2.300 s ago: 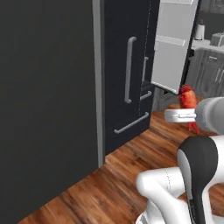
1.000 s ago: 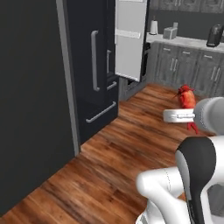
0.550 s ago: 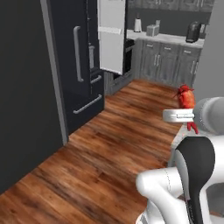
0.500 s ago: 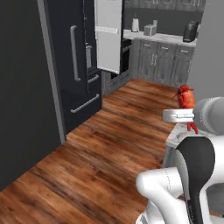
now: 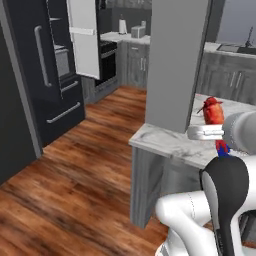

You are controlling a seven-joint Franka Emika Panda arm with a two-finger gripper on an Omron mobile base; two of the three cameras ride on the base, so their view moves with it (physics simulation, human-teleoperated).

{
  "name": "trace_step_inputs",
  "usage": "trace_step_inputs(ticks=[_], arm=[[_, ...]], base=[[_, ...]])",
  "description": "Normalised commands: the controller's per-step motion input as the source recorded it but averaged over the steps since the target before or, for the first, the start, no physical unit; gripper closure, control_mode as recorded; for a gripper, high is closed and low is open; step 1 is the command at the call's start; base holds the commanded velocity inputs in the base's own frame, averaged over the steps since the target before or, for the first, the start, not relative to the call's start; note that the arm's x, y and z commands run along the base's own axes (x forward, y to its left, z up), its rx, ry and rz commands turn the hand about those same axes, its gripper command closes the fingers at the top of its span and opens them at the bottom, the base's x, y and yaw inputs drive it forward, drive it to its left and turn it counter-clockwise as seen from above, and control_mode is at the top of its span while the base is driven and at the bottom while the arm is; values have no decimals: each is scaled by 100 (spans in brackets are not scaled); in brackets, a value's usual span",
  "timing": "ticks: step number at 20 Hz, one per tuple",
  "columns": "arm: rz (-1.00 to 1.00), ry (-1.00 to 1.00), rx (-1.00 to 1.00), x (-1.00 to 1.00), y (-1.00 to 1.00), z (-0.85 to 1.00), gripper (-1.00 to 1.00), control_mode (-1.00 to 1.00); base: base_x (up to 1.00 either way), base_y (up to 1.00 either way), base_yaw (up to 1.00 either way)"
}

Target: Gather the cucumber and carrot from the fridge and place them on a tray on the dining counter. Then gather the fishs from the fridge and place them on the other tray.

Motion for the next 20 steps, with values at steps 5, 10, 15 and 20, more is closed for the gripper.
trace_step_inputs(ticks=[5,10,15,20], arm=[[0,0,0,0,0,0,100,100],[0,0,0,0,0,0,100,100],[0,0,0,0,0,0,100,100],[0,0,0,0,0,0,100,100]], base=[[-59,-44,-25],[-17,-20,-28],[8,0,-36],[19,-3,-37]])
